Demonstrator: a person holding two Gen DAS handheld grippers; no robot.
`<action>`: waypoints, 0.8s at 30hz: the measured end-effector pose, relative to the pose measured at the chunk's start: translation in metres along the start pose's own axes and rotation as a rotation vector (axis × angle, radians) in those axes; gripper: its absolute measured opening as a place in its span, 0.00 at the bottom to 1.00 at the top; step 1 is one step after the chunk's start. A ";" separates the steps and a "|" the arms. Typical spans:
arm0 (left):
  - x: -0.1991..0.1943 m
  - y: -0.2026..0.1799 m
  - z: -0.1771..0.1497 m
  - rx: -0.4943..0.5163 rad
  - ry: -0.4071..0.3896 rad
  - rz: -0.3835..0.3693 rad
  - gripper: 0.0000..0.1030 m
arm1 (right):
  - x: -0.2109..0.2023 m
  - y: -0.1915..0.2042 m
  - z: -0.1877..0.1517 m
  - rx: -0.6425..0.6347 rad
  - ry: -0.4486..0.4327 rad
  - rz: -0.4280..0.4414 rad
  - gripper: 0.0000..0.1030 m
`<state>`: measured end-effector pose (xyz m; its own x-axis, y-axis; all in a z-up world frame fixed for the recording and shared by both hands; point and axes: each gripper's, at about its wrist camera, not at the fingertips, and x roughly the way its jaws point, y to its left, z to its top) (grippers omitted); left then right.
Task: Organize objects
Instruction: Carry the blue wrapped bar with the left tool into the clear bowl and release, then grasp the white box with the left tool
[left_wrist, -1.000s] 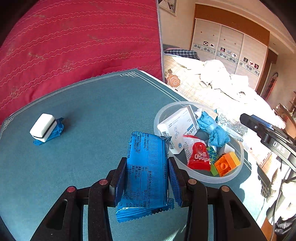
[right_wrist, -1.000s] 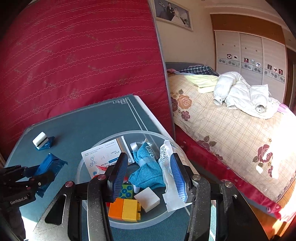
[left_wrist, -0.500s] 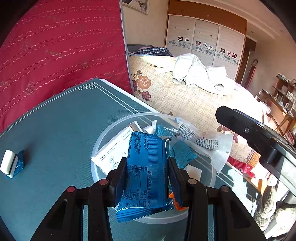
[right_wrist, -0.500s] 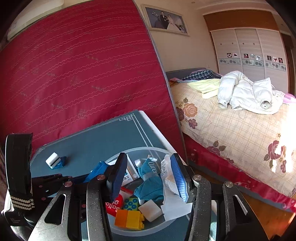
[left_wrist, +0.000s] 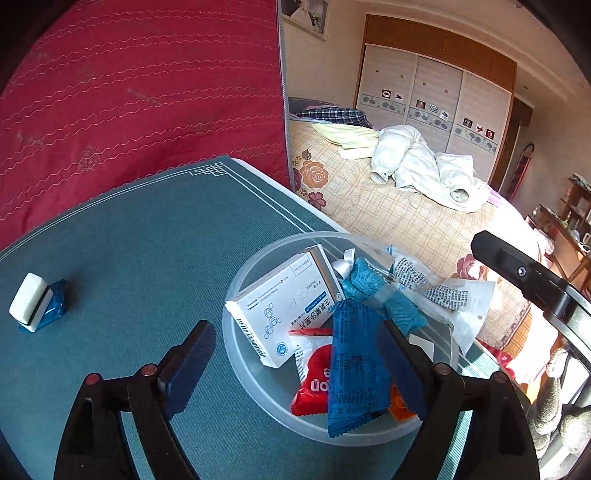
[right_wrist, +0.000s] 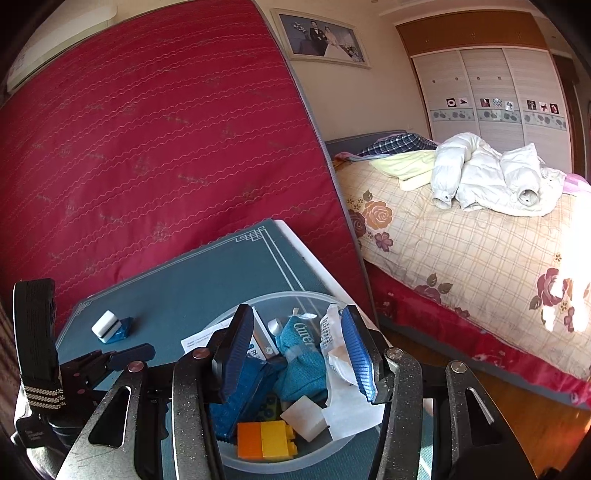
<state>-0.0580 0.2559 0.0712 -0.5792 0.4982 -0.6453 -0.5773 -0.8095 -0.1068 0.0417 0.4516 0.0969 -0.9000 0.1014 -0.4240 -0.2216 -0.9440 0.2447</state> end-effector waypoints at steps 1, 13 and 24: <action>-0.002 0.005 -0.001 -0.014 -0.003 0.015 0.95 | 0.000 0.002 0.000 -0.003 0.001 0.003 0.50; -0.022 0.054 -0.021 -0.052 -0.028 0.170 1.00 | 0.009 0.044 -0.015 -0.056 0.037 0.056 0.56; -0.035 0.103 -0.032 -0.093 -0.032 0.304 1.00 | 0.019 0.105 -0.039 -0.167 0.091 0.132 0.60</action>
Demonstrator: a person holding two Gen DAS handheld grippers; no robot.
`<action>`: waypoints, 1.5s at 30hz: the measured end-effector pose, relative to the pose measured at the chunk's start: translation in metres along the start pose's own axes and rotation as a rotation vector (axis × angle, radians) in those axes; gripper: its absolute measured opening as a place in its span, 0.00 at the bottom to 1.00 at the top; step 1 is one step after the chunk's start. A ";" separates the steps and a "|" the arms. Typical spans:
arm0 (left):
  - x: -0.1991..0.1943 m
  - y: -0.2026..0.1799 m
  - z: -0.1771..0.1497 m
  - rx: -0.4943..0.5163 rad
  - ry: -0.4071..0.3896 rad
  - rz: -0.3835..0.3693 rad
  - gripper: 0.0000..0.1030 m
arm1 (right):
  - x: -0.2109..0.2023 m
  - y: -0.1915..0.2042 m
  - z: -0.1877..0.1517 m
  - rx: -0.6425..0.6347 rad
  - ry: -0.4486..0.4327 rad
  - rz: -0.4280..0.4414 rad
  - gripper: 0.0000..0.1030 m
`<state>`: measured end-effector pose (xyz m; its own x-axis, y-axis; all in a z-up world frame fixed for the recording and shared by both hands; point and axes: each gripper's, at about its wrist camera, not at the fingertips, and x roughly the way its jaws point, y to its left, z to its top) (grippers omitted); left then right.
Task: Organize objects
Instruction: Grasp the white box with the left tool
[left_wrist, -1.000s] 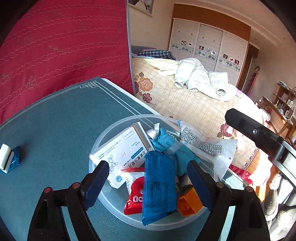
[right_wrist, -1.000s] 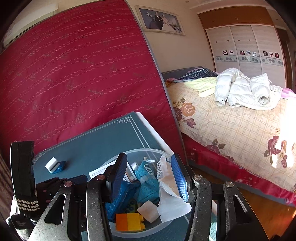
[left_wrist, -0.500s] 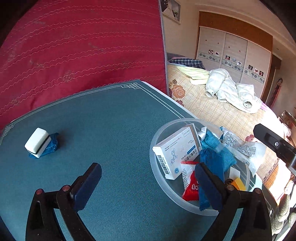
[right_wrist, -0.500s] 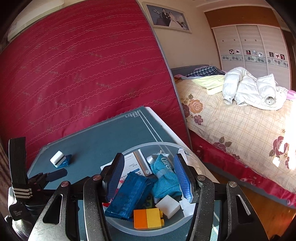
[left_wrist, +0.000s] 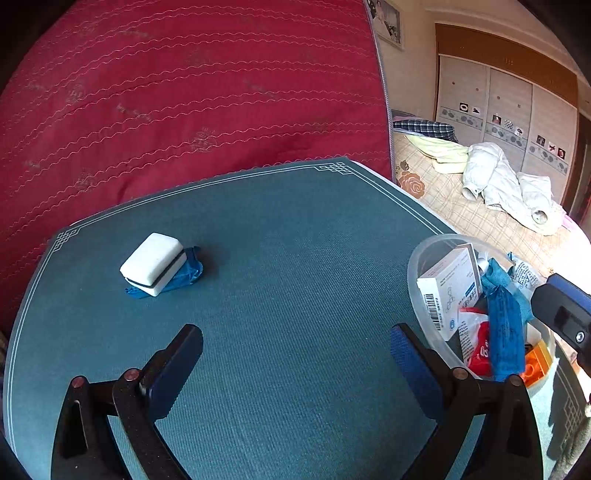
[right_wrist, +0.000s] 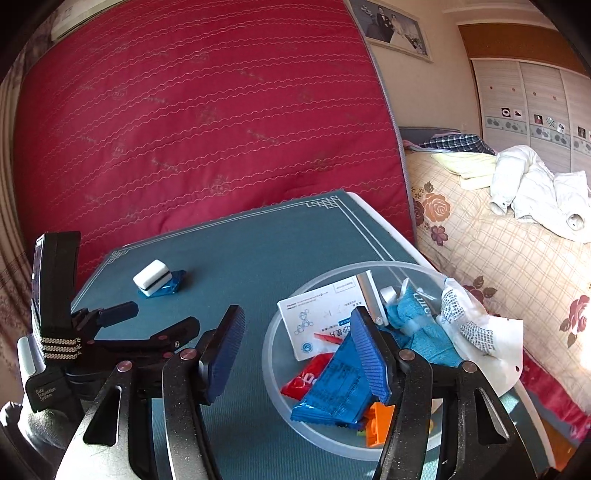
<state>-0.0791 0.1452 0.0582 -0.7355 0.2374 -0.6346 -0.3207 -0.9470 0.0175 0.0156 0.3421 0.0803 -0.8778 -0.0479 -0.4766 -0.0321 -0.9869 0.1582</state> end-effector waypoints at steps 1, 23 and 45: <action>0.001 0.004 0.000 0.000 -0.001 0.018 1.00 | 0.002 0.006 -0.002 -0.010 0.008 0.009 0.60; 0.034 0.092 -0.001 -0.070 0.028 0.137 1.00 | 0.075 0.093 -0.049 -0.173 0.233 0.136 0.61; 0.076 0.134 0.033 -0.099 0.054 0.123 0.86 | 0.098 0.090 -0.058 -0.123 0.320 0.182 0.61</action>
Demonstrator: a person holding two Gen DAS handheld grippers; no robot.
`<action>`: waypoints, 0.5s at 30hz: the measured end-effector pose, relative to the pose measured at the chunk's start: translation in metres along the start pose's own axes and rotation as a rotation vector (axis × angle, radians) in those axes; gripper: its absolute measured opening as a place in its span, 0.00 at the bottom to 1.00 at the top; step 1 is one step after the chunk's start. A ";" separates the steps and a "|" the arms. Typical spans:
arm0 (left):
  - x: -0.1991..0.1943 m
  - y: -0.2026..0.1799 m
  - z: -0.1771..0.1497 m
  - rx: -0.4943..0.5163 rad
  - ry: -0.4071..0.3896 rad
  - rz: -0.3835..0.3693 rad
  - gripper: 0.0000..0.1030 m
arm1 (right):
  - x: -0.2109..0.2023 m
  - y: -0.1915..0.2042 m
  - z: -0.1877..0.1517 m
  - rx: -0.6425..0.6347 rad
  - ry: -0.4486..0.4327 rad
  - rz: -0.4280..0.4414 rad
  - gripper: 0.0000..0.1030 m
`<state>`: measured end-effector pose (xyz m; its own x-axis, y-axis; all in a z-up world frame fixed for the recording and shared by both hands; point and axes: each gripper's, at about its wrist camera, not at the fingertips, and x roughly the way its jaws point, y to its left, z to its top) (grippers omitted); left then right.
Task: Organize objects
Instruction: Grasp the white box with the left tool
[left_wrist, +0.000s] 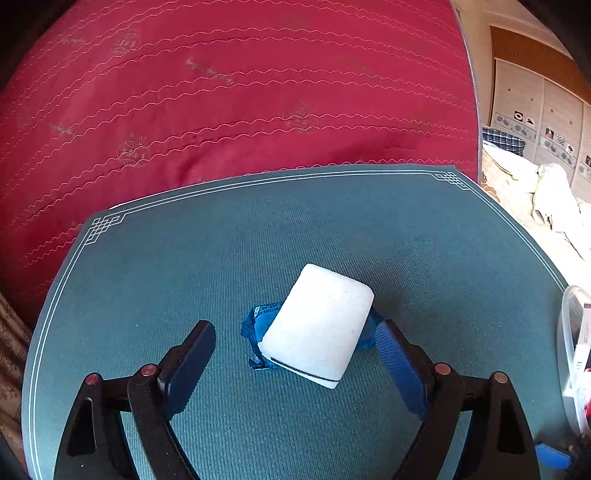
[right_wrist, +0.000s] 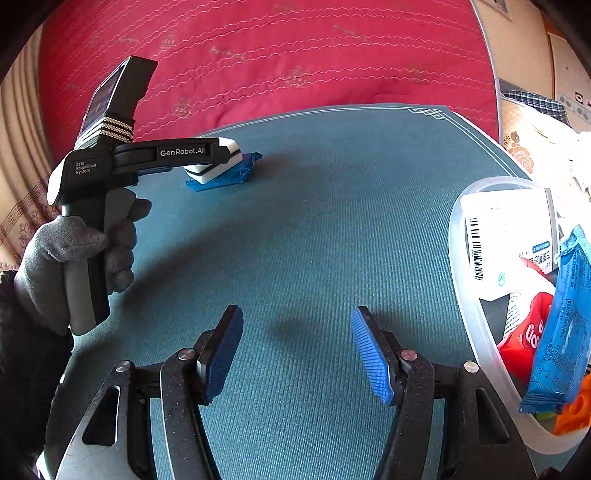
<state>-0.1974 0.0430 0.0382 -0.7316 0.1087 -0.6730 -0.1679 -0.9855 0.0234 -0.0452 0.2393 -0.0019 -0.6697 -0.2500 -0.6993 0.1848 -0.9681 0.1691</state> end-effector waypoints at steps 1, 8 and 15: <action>0.002 0.000 -0.001 -0.003 0.003 -0.008 0.85 | 0.000 0.000 0.000 -0.001 0.000 -0.001 0.61; 0.009 0.000 -0.007 -0.013 0.021 -0.036 0.54 | 0.000 0.003 -0.001 -0.006 0.002 -0.009 0.61; -0.003 0.018 -0.014 -0.104 0.017 -0.053 0.52 | 0.000 0.005 -0.001 -0.016 0.005 -0.021 0.61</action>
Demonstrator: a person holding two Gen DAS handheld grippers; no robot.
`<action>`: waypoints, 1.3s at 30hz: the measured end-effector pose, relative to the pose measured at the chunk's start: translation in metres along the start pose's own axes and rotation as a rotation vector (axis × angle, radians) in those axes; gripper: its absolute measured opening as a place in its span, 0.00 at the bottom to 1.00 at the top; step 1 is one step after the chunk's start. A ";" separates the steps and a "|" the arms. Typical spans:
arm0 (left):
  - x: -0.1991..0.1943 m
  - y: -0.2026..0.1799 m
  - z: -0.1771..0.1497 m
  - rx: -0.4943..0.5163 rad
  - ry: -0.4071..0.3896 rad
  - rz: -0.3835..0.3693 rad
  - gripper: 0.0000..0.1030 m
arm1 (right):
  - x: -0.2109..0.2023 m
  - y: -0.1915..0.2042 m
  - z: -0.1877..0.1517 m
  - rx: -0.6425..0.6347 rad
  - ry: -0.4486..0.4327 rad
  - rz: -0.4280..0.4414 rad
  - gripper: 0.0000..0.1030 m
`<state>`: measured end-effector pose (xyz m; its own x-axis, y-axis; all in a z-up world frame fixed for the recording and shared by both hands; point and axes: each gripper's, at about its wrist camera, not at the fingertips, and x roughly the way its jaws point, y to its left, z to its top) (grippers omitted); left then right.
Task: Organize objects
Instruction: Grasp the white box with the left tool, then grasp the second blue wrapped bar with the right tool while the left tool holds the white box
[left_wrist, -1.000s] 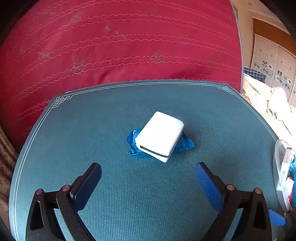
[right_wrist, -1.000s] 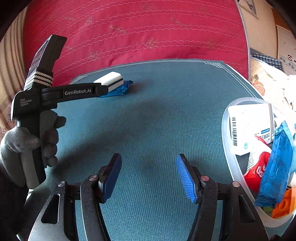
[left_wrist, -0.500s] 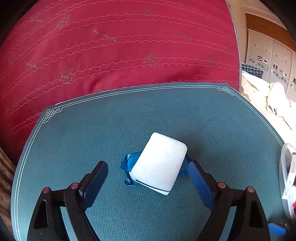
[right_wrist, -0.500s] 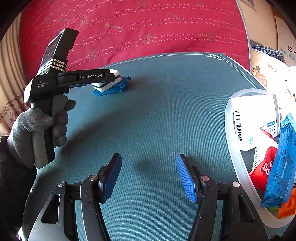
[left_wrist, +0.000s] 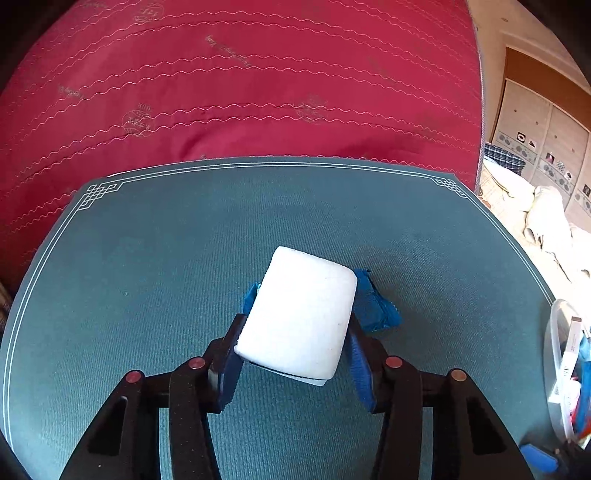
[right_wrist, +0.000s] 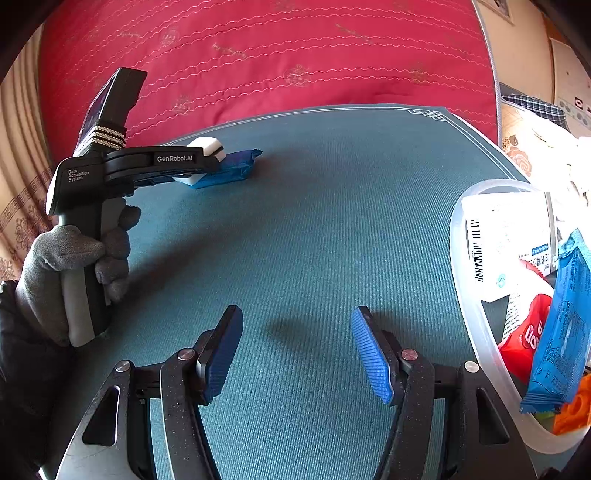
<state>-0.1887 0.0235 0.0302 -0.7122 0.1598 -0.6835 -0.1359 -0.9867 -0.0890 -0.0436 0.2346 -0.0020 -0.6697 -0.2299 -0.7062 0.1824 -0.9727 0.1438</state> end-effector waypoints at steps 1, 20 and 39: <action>-0.003 0.003 0.000 -0.008 -0.004 0.009 0.52 | 0.000 0.001 -0.001 -0.003 0.001 -0.003 0.61; -0.029 0.078 -0.022 -0.143 -0.018 0.126 0.52 | 0.038 0.038 0.050 -0.003 0.059 0.102 0.65; -0.026 0.101 -0.028 -0.283 0.002 0.106 0.52 | 0.150 0.043 0.152 0.321 0.183 0.357 0.65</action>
<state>-0.1645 -0.0817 0.0188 -0.7110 0.0558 -0.7010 0.1362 -0.9670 -0.2152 -0.2457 0.1529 0.0037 -0.4636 -0.5680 -0.6800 0.1275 -0.8023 0.5832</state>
